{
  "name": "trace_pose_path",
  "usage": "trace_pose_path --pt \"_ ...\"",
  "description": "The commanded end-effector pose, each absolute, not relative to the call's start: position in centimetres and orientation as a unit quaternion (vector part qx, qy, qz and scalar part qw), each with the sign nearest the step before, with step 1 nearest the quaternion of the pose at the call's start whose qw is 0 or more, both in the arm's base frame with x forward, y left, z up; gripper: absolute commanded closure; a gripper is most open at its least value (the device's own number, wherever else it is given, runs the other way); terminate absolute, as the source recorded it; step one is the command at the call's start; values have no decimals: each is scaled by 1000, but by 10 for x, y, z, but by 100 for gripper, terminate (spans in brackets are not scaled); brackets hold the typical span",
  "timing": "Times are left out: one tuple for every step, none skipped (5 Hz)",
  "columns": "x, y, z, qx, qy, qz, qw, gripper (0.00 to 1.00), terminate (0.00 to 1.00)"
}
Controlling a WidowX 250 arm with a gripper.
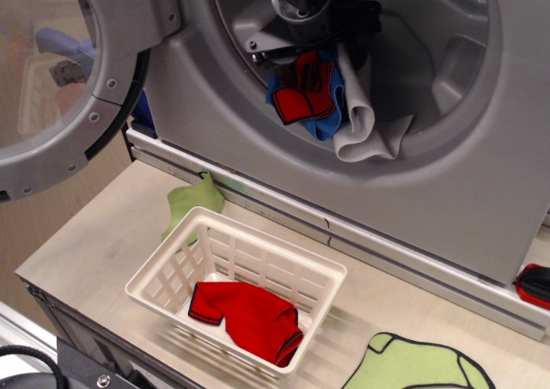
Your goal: Put clothes in laundry machine
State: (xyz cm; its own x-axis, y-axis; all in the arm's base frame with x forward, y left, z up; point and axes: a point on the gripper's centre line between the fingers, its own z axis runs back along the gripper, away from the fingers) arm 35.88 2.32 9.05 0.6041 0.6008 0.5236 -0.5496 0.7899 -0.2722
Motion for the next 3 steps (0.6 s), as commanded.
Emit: trace_pose_path --pt "335 2 134 -64 -323 283 901 0 0" --pt "319 -7 144 -75 -303 282 907 0 0" --pt "319 -7 144 -75 -303 282 907 0 100"
